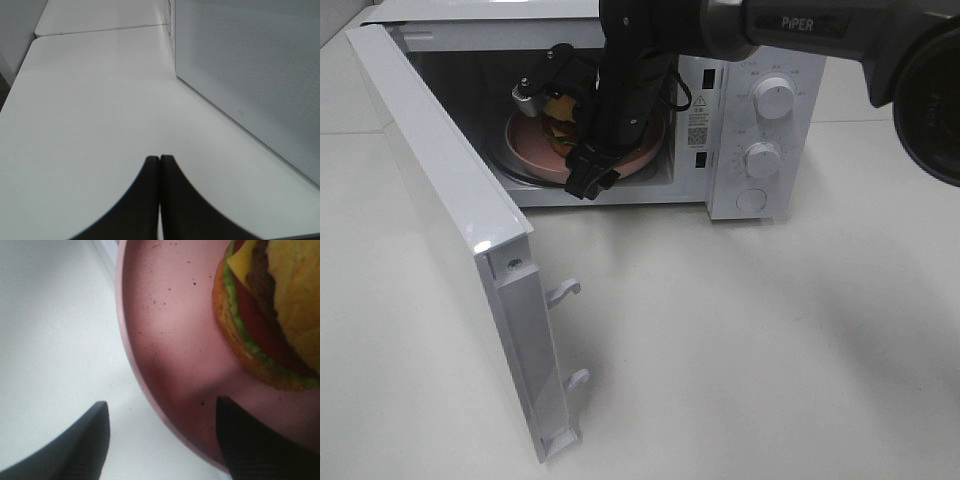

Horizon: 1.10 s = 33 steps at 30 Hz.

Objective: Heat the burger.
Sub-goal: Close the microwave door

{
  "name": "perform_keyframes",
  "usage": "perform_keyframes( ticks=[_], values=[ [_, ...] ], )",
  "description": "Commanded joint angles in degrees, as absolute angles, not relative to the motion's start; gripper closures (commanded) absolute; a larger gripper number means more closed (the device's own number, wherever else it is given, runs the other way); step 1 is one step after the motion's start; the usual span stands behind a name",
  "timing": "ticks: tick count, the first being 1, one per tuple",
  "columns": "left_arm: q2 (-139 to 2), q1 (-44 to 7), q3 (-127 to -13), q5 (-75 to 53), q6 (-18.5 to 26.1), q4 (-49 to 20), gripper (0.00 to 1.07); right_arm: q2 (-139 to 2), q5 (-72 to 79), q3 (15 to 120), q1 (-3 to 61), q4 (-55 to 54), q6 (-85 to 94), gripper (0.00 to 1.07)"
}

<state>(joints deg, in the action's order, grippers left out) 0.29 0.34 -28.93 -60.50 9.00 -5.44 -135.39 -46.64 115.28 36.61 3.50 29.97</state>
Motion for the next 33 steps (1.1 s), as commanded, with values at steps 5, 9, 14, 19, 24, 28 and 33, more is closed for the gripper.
perform_keyframes(
  ticks=[5,9,14,19,24,28,33],
  values=[
    [1.43,0.23,-28.88,-59.64,8.54,-5.5,1.06,-134.59,-48.36,115.68,36.67,3.5,24.24,0.47],
    [1.43,0.23,-28.88,-59.64,8.54,-5.5,1.06,-132.93,-48.47,115.68,36.67,3.78,20.91,0.47],
    [1.43,0.23,-28.88,-59.64,8.54,-5.5,1.06,-131.44,-50.71,115.68,36.67,3.15,20.28,0.47],
    [1.43,0.23,-28.88,-59.64,8.54,-5.5,1.06,-131.38,-54.09,115.68,36.67,3.27,15.36,0.47],
    [1.43,0.23,-28.88,-59.64,8.54,-5.5,1.06,-131.38,-57.3,115.68,36.67,2.75,11.06,0.47],
    [1.43,0.23,-28.88,-59.64,8.54,-5.5,1.06,-131.38,-60.68,115.68,36.67,1.38,10.26,0.47],
    [1.43,0.23,-28.88,-59.64,8.54,-5.5,1.06,-131.38,-63.88,115.68,36.67,0.0,10.03,0.47]
  ],
)
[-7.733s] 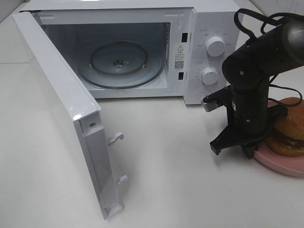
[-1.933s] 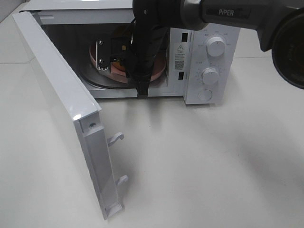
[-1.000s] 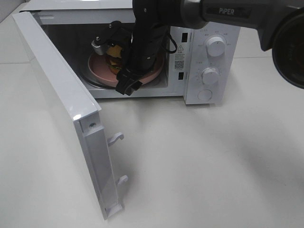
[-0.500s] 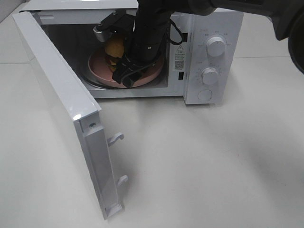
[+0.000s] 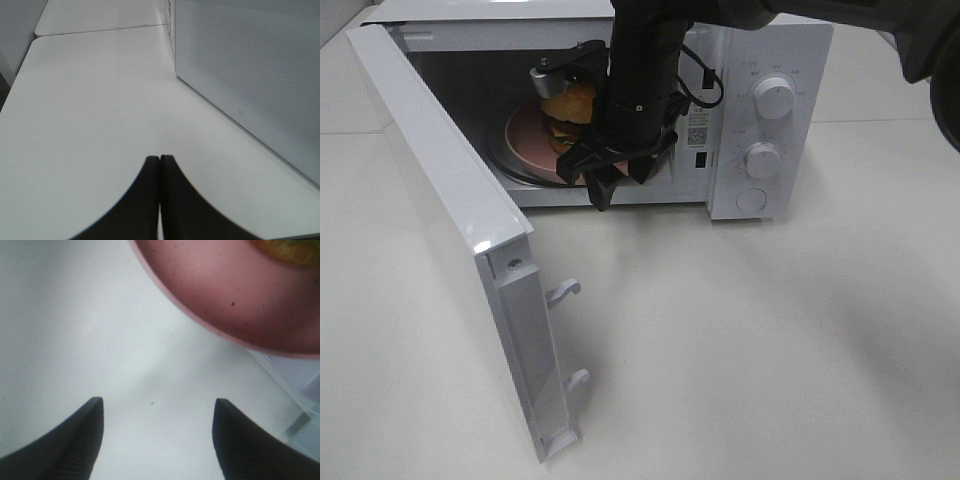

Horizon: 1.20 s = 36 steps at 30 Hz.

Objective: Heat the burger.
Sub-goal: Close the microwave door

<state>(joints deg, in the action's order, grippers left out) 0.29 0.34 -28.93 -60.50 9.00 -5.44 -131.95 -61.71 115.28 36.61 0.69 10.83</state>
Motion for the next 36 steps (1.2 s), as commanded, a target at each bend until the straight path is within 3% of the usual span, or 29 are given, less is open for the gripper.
perform_keyframes(
  ticks=[1,24,31,36],
  values=[
    [1.43,0.23,-28.88,-59.64,8.54,-5.5,1.06,-131.38,-64.52,115.68,36.67,0.0,9.8,0.47],
    [1.43,0.23,-28.88,-59.64,8.54,-5.5,1.06,-124.79,-71.33,115.39,36.67,-4.47,2.64,0.48],
    [1.43,0.23,-28.88,-59.64,8.54,-5.5,1.06,-118.37,-71.28,107.72,36.5,-4.58,1.89,0.48],
    [1.43,0.23,-28.88,-59.64,8.54,-5.5,1.06,-111.55,-71.28,98.84,36.04,4.24,-1.49,0.48]
  ],
)
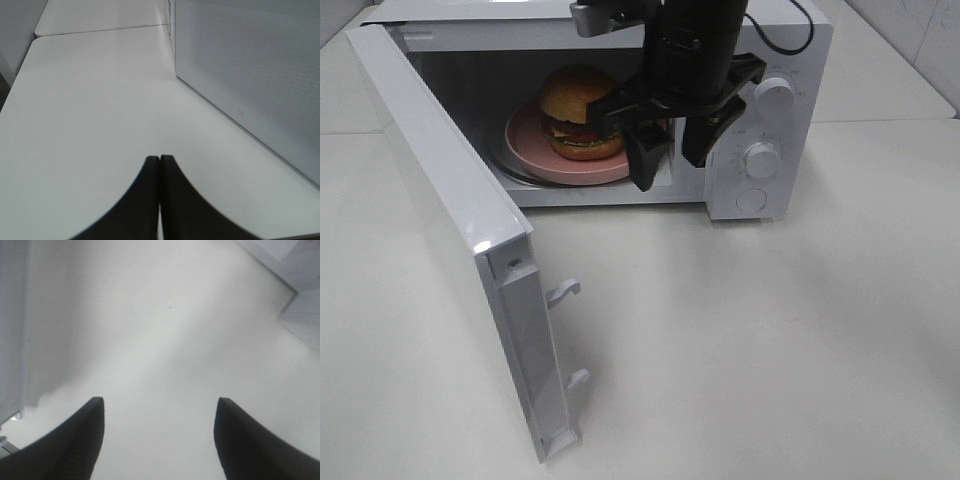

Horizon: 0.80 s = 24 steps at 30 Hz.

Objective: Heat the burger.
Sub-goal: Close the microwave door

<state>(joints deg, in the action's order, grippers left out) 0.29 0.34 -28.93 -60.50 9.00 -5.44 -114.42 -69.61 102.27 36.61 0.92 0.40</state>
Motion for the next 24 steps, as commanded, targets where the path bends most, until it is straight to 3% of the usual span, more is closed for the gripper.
perform_keyframes(
  ticks=[1,6,13,16,18,24],
  values=[
    [1.43,0.23,-28.88,-59.64,8.54,-5.5,1.06,-111.55,-71.28,98.84,36.04,4.24,-1.49,0.48],
    [1.43,0.23,-28.88,-59.64,8.54,-5.5,1.06,-106.97,-71.22,92.88,32.37,4.53,-1.78,0.48],
    [1.43,0.23,-28.88,-59.64,8.54,-5.5,1.06,-98.66,-71.22,83.25,21.43,4.58,-2.86,0.48],
    [1.43,0.23,-28.88,-59.64,8.54,-5.5,1.06,-97.35,-71.22,82.1,20.23,4.58,-3.04,0.48],
    [1.43,0.23,-28.88,-59.64,8.54,-5.5,1.06,-91.85,-70.7,76.55,14.73,4.58,-3.5,0.48],
    [1.43,0.23,-28.88,-59.64,8.54,-5.5,1.06,-81.76,-70.82,69.04,10.49,4.7,-5.33,0.48]
  ],
)
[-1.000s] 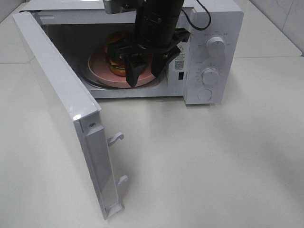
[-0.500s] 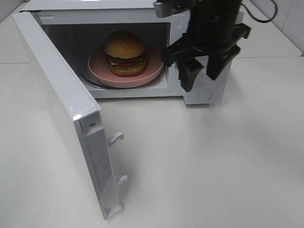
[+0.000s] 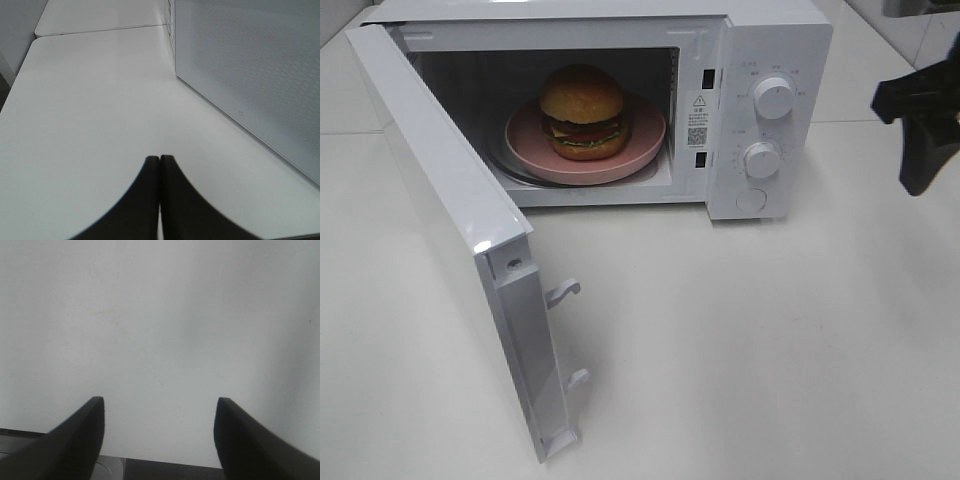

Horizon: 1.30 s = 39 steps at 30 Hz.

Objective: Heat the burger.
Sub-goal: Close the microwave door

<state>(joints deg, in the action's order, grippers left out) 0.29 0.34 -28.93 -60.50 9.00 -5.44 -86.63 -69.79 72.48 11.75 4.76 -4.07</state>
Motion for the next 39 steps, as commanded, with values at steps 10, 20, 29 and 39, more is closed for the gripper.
perform_keyframes(
  ticks=[10,20,29,39],
  values=[
    [1.43,0.23,-28.88,-59.64,8.54,-5.5,1.06,-60.39,-70.7,55.86,10.49,4.98,-6.42,0.48],
    [1.43,0.23,-28.88,-59.64,8.54,-5.5,1.06,-40.45,-71.16,42.28,10.49,5.16,-6.13,0.48],
    [1.43,0.23,-28.88,-59.64,8.54,-5.5,1.06,-21.31,-70.42,33.69,10.49,5.16,-1.2,0.48],
    [1.43,0.23,-28.88,-59.64,8.54,-5.5,1.06,-8.77,-66.41,31.57,10.49,4.47,0.52,0.48]
  ],
)
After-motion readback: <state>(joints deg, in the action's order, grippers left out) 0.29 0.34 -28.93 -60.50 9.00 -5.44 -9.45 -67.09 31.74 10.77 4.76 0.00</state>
